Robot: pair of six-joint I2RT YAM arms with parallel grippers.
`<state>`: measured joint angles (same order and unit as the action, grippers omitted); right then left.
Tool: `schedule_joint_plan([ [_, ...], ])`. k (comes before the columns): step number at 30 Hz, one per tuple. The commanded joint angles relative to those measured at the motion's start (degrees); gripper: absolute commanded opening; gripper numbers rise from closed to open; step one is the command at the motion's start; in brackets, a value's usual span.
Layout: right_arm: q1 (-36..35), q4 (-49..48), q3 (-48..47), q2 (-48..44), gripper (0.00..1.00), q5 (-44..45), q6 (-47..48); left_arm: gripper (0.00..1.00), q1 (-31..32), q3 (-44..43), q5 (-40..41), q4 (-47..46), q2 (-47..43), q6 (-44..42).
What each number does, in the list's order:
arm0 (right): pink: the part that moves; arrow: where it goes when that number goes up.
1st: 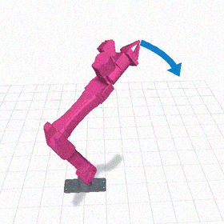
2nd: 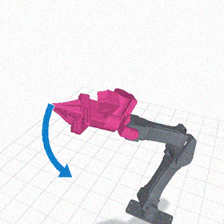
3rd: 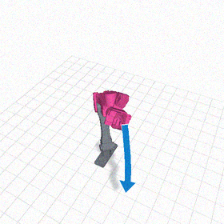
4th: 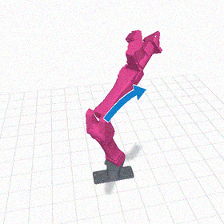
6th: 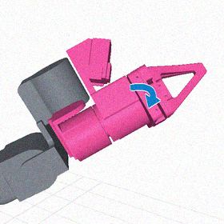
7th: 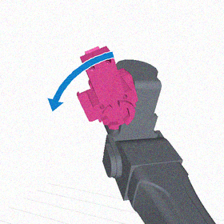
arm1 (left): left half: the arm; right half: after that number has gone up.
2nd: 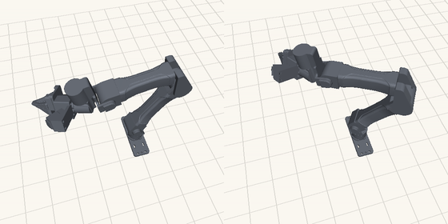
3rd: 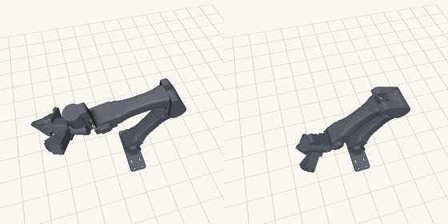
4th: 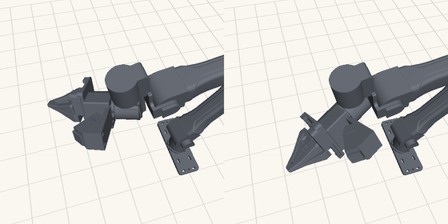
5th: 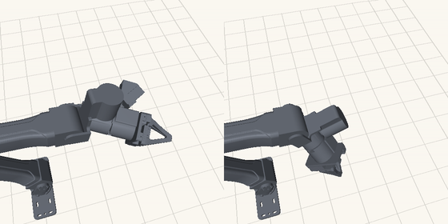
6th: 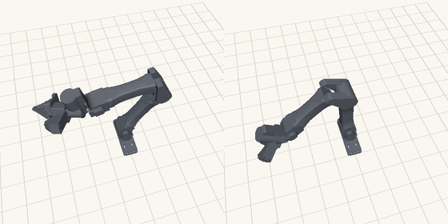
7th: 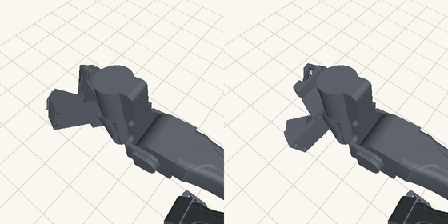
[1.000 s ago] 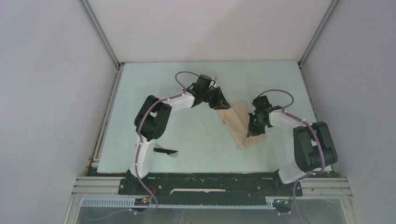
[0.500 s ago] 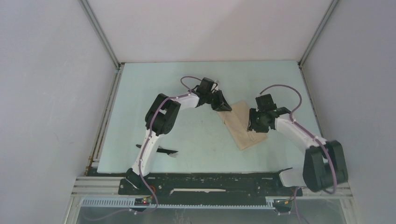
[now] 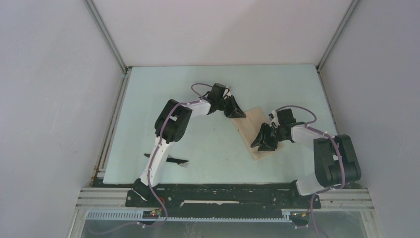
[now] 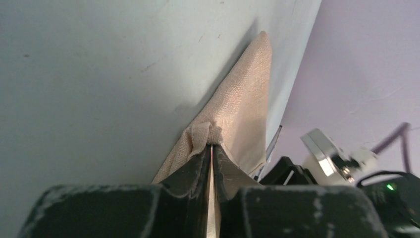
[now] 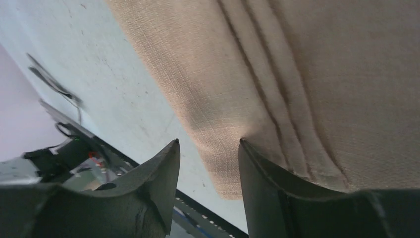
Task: Fold the napkin into a case and place the utensils inside
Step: Pick up the 2/3-rectangle-folded napkin from the center of the board.
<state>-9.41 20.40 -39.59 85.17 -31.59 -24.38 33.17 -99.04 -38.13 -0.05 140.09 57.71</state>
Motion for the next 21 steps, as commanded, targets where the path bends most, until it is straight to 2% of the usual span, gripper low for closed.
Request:
schedule_joint_plan([
  [1,2.7,-2.3,1.9,-0.2,0.55,0.8,0.1,0.12,0.0,-1.2,-0.6,-2.5,2.3,1.8],
  [4,2.6,0.7,0.8,-3.9,0.56,4.2,0.8,0.11,0.0,-1.3,-0.7,-2.8,2.7,2.1],
  [9,-2.2,4.4,-4.0,-9.3,0.60,3.1,-0.4,0.10,0.0,-1.0,-1.3,-3.6,3.0,3.0],
  [12,-3.5,-1.3,-3.2,-7.1,0.61,-6.5,-4.1,0.09,-0.1,-0.6,-1.3,-3.8,2.8,3.2],
  [15,-4.1,-7.9,0.0,-2.1,0.60,-11.2,-6.9,0.10,-0.1,-0.6,-1.4,-3.8,2.2,3.2],
  [18,-3.4,-9.8,3.1,0.6,0.60,-9.7,-6.4,0.13,-0.1,-0.5,-1.7,-3.7,0.4,2.9],
  [21,-1.6,-5.0,3.3,0.9,0.59,-4.7,-2.7,0.19,-0.1,-0.8,-2.4,-3.2,-1.7,2.5],
])
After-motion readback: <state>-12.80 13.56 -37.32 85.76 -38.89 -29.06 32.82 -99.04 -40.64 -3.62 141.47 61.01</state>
